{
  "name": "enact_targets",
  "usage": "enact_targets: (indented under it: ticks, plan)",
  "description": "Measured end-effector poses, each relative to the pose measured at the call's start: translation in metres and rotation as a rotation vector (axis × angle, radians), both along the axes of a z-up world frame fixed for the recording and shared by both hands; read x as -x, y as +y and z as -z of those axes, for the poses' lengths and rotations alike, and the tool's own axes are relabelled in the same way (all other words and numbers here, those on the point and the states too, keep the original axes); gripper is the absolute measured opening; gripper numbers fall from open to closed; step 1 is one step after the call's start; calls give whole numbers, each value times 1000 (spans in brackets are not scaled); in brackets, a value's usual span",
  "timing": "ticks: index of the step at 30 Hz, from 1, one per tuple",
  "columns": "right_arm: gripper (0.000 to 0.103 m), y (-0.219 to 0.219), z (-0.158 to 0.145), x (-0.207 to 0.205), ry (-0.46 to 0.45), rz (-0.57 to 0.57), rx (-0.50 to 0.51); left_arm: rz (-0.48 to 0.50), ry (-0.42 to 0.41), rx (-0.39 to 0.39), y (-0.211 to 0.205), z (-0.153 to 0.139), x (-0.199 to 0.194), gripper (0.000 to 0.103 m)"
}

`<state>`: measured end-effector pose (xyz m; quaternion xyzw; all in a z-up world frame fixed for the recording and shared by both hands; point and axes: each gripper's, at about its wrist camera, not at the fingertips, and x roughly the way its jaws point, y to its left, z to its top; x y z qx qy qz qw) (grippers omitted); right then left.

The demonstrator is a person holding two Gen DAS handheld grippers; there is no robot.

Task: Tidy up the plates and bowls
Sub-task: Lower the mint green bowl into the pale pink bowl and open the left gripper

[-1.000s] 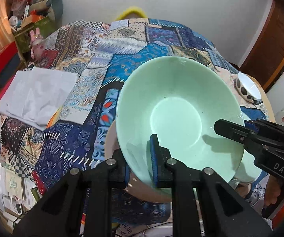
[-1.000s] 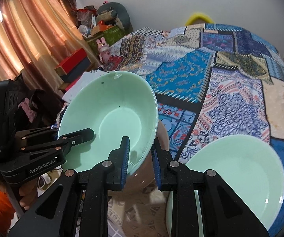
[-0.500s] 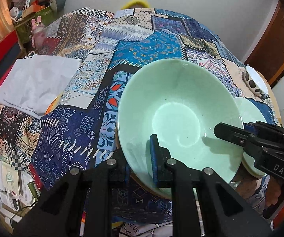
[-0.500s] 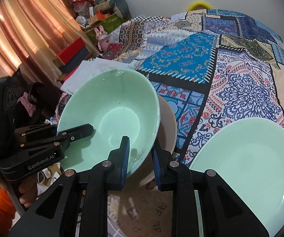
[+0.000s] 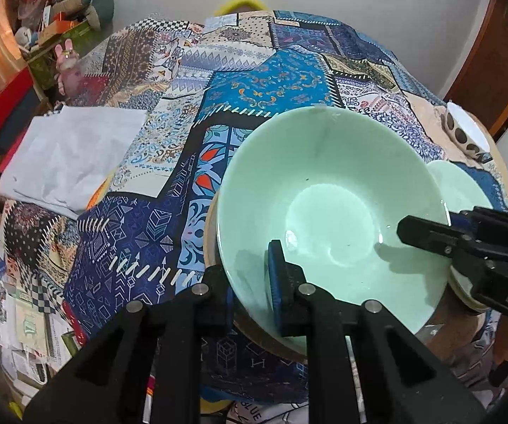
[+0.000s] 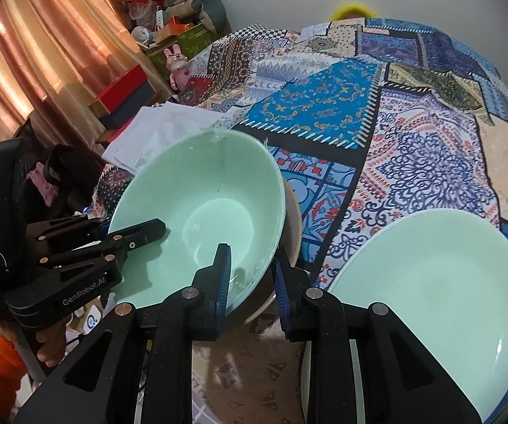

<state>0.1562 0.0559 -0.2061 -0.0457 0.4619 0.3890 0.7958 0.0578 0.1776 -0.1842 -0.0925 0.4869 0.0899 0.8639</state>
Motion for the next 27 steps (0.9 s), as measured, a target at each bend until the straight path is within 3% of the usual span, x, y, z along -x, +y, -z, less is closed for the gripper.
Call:
enact_targets:
  ticks: [7,13,17,20,22,27]
  plan:
    - [24,-6,-4,1,-61,31,19,6,21,-45,-5,5,-6,20]
    - [25,-13,-4,-2,-46,35,9,25,20,-112,-17,6,-8,21]
    - [27,-20,-8,0,-61,41,4,22,33,-99,-15,3,-8,22]
    - [35,-26,-11,0,-69,51,-4,0,39,-57,-10,-2,-9,30]
    - [37,-30,-13,0,-75,62,-7,-6,44,-29,-11,-5,-12,43]
    - [43,-48,-23,-4,-99,93,-18,-19,40,-62,-18,-13,-14,48]
